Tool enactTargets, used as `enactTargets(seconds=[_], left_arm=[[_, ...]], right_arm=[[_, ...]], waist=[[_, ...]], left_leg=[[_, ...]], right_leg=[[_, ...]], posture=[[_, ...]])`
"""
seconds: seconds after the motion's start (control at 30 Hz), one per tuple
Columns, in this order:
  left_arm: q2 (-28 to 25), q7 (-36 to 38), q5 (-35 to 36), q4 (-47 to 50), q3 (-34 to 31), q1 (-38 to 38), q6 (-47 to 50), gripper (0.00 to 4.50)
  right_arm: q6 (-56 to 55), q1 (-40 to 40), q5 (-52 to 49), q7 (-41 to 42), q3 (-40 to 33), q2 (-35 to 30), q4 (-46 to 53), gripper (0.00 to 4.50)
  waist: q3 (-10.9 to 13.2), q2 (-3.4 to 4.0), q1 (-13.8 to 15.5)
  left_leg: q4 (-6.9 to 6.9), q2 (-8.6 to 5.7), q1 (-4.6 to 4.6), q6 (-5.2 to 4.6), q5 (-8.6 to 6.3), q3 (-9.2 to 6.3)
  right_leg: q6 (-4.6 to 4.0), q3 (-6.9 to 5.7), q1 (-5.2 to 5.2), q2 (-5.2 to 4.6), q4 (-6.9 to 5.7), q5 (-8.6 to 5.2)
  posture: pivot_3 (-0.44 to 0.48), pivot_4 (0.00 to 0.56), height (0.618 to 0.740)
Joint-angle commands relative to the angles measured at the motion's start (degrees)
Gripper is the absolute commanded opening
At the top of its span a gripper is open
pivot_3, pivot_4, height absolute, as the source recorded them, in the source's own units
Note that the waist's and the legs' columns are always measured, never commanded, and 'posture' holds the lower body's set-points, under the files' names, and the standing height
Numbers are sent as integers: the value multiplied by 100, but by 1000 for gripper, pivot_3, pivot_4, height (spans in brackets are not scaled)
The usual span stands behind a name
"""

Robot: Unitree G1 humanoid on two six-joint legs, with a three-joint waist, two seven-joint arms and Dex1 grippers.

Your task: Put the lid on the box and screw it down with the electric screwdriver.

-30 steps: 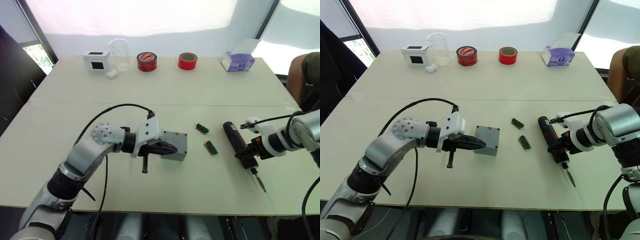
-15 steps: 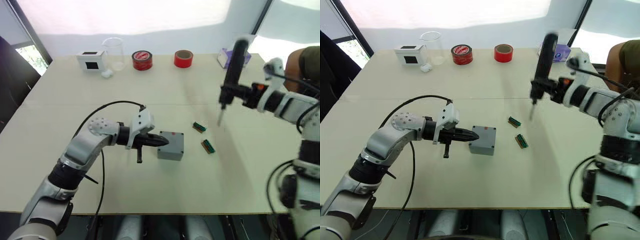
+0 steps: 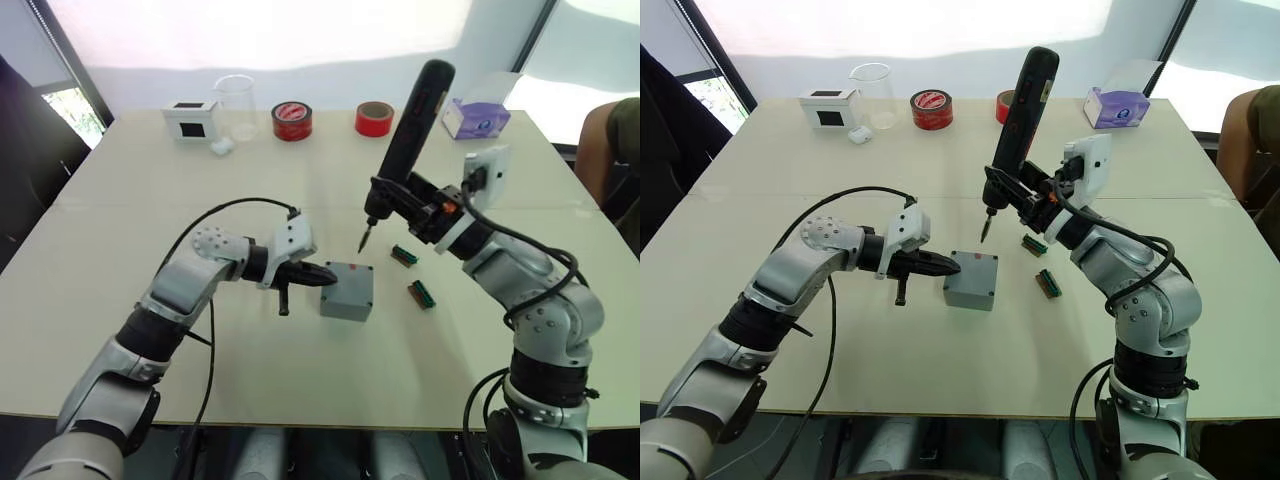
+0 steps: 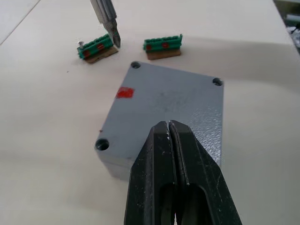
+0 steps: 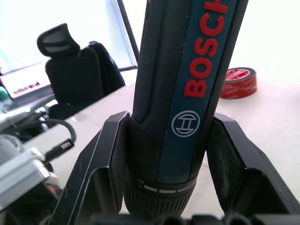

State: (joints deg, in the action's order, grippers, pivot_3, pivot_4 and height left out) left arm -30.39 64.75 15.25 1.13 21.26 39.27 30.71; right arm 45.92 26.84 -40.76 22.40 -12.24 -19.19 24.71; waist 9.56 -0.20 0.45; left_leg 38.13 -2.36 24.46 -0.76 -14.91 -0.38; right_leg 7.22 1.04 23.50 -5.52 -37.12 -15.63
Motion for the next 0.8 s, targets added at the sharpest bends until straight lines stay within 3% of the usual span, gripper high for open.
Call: enactTargets(seconds=[0.03, 0.8], left_arm=[[76, 21, -122, 88, 93, 132, -19, 0], [-38, 64, -431, 62, 157, -140, -90, 0]], right_arm=[[-470, -8, 163, 178, 214, -38, 229, 1852], [-1136, -597, 907, 495, 690, -363, -106, 1852]], waist=[[0, 0, -19], [-2, -2, -104]], left_leg=[[0, 0, -1, 0, 0, 0], [0, 6, -10, 0, 0, -3]], right_leg=[[0, 0, 0, 0, 0, 0], [0, 0, -9, 5, -1, 0]], posture=[[0, 150, 740], [0, 150, 740]])
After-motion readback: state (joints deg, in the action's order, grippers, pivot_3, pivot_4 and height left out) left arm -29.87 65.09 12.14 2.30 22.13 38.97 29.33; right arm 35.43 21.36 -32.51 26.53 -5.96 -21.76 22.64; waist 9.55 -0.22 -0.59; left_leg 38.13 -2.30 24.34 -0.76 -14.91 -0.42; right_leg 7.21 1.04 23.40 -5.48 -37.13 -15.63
